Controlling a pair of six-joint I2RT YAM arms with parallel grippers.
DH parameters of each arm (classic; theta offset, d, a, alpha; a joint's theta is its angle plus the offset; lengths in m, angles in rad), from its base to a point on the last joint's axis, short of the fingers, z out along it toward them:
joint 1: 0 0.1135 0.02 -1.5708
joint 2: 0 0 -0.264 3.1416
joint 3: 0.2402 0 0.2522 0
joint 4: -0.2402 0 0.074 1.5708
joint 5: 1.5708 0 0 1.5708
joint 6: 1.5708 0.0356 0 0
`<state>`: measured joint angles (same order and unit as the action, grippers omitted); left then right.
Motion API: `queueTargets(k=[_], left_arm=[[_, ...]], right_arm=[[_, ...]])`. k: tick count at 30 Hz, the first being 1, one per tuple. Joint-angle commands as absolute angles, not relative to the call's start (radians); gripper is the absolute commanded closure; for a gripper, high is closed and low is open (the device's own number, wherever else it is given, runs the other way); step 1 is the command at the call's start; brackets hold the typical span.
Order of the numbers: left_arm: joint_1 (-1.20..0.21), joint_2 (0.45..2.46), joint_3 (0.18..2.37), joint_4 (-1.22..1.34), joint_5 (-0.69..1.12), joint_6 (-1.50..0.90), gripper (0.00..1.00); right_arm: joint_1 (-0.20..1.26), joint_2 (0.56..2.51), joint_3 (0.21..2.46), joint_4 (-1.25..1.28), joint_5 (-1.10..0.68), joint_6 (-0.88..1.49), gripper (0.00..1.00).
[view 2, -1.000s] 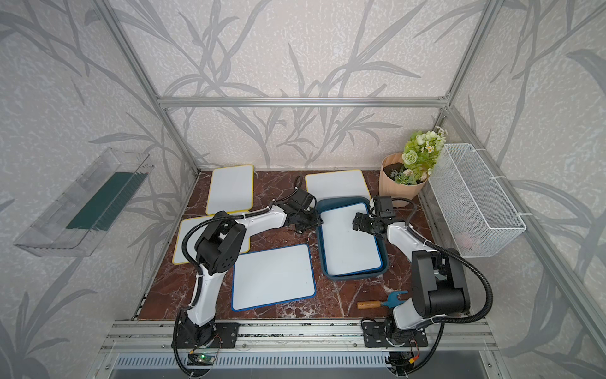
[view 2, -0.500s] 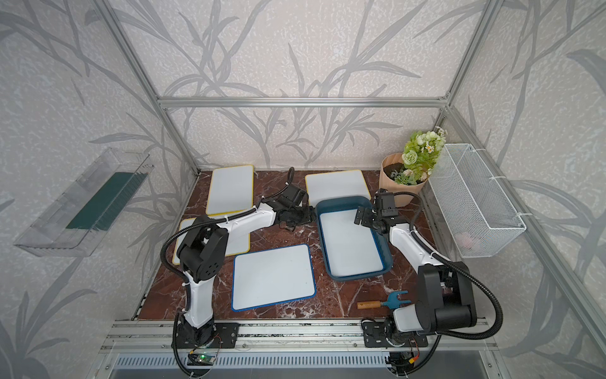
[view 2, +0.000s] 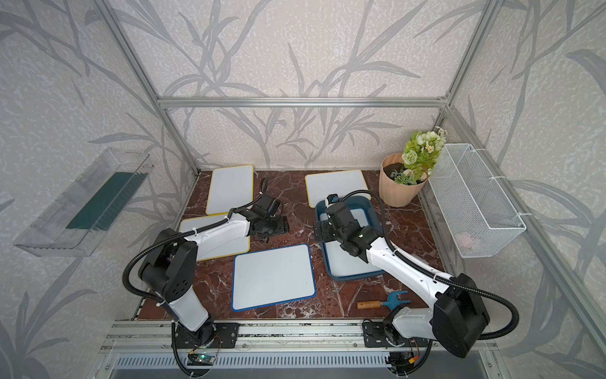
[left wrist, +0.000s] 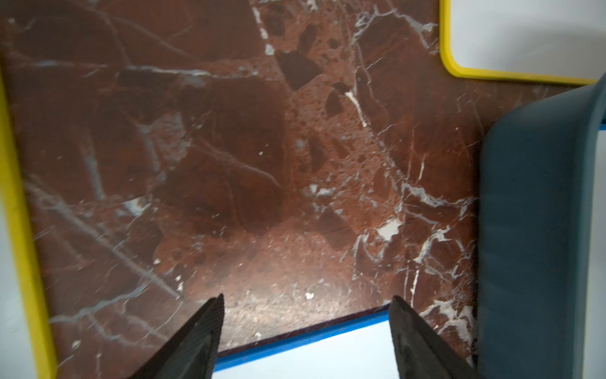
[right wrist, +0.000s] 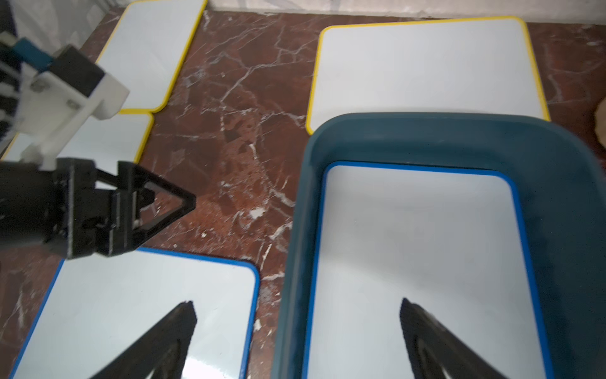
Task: Put the whiteboard into the storage box
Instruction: Move the whiteboard to the center of the board.
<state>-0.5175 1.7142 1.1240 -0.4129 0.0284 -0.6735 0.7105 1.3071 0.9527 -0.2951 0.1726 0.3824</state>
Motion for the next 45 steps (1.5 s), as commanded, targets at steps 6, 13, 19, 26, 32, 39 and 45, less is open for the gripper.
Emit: queueTargets(k=[6, 13, 19, 26, 32, 39, 45], left_arm=[[-0.480, 1.577, 1.001, -0.484, -0.064, -0.700, 0.22], [-0.474, 1.503, 0.897, -0.468, -0.095, -0.723, 0.22], [-0.472, 1.467, 0.862, -0.474, -0.117, -0.727, 0.22], [-0.471, 1.435, 0.829, -0.465, -0.117, -0.738, 0.22], [-0.471, 1.410, 0.807, -0.461, -0.115, -0.749, 0.23], [-0.471, 1.382, 0.792, -0.470, -0.134, -0.757, 0.24], [-0.471, 1.376, 0.784, -0.477, -0.148, -0.761, 0.25]], right_arm=[[0.903, 1.407, 0.989, -0.298, 0.151, 0.566, 0.01], [0.957, 1.548, 0.959, -0.179, 0.079, 0.809, 0.01], [0.959, 1.639, 0.959, -0.109, 0.087, 0.965, 0.01], [0.959, 1.753, 0.968, -0.020, 0.079, 1.143, 0.01], [0.958, 1.846, 1.009, 0.003, 0.092, 1.286, 0.01], [0.958, 1.934, 1.109, -0.142, 0.163, 1.449, 0.00], [0.954, 1.988, 1.168, -0.176, 0.232, 1.514, 0.00]])
